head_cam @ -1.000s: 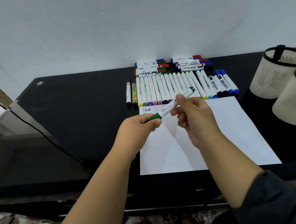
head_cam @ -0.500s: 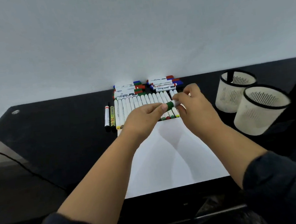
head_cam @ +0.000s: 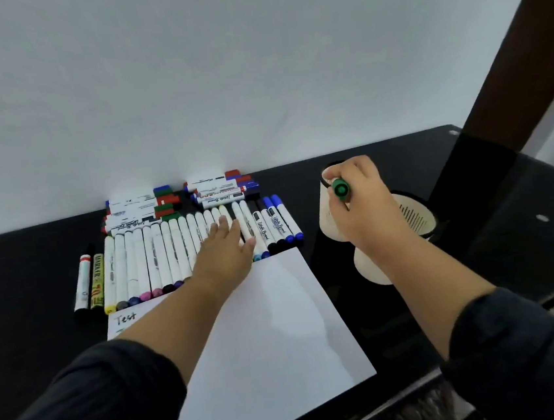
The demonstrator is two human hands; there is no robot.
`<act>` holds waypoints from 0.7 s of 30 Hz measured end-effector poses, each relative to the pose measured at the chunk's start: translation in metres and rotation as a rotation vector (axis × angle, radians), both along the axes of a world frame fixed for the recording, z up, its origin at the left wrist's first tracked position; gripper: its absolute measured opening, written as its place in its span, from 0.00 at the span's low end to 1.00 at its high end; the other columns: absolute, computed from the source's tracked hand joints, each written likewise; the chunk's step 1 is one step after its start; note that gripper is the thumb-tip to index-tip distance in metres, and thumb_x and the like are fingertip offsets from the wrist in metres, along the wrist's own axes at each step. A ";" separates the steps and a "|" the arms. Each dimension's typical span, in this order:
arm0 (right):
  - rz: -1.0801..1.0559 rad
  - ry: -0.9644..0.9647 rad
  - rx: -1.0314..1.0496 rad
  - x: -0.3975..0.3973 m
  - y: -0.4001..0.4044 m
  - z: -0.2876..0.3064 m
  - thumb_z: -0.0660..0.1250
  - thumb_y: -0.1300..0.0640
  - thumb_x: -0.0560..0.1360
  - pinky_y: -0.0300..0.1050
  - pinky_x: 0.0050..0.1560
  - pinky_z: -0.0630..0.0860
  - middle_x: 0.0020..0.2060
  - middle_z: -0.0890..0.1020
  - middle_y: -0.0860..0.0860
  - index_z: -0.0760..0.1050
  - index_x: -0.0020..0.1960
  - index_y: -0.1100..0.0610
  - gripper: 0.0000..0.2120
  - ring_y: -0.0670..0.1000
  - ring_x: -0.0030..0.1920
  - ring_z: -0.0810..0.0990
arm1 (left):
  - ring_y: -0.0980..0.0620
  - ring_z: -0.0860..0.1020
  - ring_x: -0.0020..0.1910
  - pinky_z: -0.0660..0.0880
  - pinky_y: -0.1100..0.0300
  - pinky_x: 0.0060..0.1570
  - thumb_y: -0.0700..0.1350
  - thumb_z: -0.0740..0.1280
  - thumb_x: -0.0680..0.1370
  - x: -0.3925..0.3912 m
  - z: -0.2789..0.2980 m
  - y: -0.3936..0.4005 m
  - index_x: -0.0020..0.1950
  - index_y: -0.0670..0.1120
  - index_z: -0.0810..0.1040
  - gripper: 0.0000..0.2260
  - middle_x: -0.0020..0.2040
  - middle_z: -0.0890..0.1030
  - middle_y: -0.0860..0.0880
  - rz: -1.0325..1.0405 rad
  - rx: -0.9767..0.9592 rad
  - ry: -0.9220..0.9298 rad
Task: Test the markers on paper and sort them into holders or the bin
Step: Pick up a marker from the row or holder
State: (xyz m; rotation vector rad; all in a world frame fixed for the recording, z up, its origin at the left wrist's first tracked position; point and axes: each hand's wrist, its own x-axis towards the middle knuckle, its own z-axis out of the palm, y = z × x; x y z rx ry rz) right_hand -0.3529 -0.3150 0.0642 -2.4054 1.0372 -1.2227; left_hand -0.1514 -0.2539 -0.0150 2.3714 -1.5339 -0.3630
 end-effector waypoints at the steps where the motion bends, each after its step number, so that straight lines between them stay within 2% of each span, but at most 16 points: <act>1: -0.005 -0.005 -0.004 -0.001 -0.004 0.000 0.65 0.70 0.73 0.41 0.46 0.75 0.54 0.74 0.57 0.77 0.55 0.63 0.12 0.52 0.49 0.77 | 0.47 0.44 0.76 0.45 0.53 0.73 0.53 0.48 0.83 0.001 -0.004 -0.003 0.78 0.45 0.48 0.26 0.78 0.45 0.45 -0.004 0.010 -0.039; 4: -0.061 0.028 0.022 -0.001 -0.012 0.005 0.64 0.67 0.74 0.45 0.44 0.76 0.54 0.75 0.57 0.77 0.55 0.63 0.10 0.56 0.49 0.77 | 0.47 0.44 0.76 0.44 0.52 0.74 0.54 0.46 0.83 0.004 -0.014 -0.006 0.78 0.45 0.47 0.26 0.78 0.45 0.45 0.004 0.033 -0.118; 8: -0.201 0.286 0.227 0.006 -0.029 0.019 0.61 0.59 0.78 0.44 0.48 0.69 0.57 0.72 0.54 0.72 0.61 0.59 0.12 0.55 0.53 0.74 | 0.50 0.45 0.77 0.43 0.54 0.73 0.54 0.44 0.82 0.004 -0.024 -0.002 0.78 0.46 0.47 0.25 0.78 0.47 0.47 0.025 0.012 -0.186; 11: -0.219 0.359 0.281 0.009 -0.037 0.028 0.60 0.59 0.78 0.45 0.44 0.67 0.50 0.74 0.54 0.69 0.55 0.59 0.07 0.53 0.46 0.71 | 0.51 0.45 0.76 0.42 0.55 0.73 0.53 0.44 0.83 0.003 -0.025 -0.001 0.78 0.47 0.47 0.24 0.78 0.46 0.48 0.039 -0.002 -0.192; 14: -0.228 0.396 0.344 0.010 -0.044 0.027 0.59 0.58 0.78 0.46 0.43 0.69 0.46 0.74 0.53 0.68 0.55 0.59 0.08 0.53 0.45 0.72 | 0.51 0.45 0.76 0.42 0.56 0.73 0.53 0.44 0.83 0.003 -0.026 -0.002 0.78 0.48 0.48 0.24 0.78 0.46 0.48 0.043 -0.009 -0.199; 17: -0.235 0.411 0.369 0.012 -0.051 0.024 0.59 0.56 0.77 0.44 0.38 0.66 0.38 0.72 0.50 0.67 0.46 0.57 0.04 0.52 0.41 0.72 | 0.51 0.45 0.76 0.42 0.55 0.73 0.53 0.44 0.83 0.003 -0.027 -0.002 0.78 0.48 0.48 0.24 0.78 0.47 0.48 0.044 -0.013 -0.207; 19: -0.245 0.448 0.370 0.014 -0.055 0.023 0.60 0.55 0.77 0.43 0.31 0.63 0.33 0.70 0.49 0.65 0.37 0.56 0.11 0.52 0.37 0.71 | 0.51 0.46 0.76 0.43 0.55 0.73 0.53 0.44 0.83 0.004 -0.027 -0.003 0.78 0.47 0.49 0.24 0.78 0.48 0.48 0.042 -0.017 -0.204; 21: -0.249 0.488 0.373 0.016 -0.056 0.023 0.60 0.54 0.77 0.41 0.29 0.63 0.32 0.70 0.49 0.64 0.35 0.55 0.14 0.51 0.36 0.71 | 0.51 0.46 0.76 0.43 0.55 0.73 0.53 0.44 0.83 0.003 -0.027 -0.003 0.78 0.48 0.49 0.24 0.78 0.48 0.48 0.040 -0.017 -0.206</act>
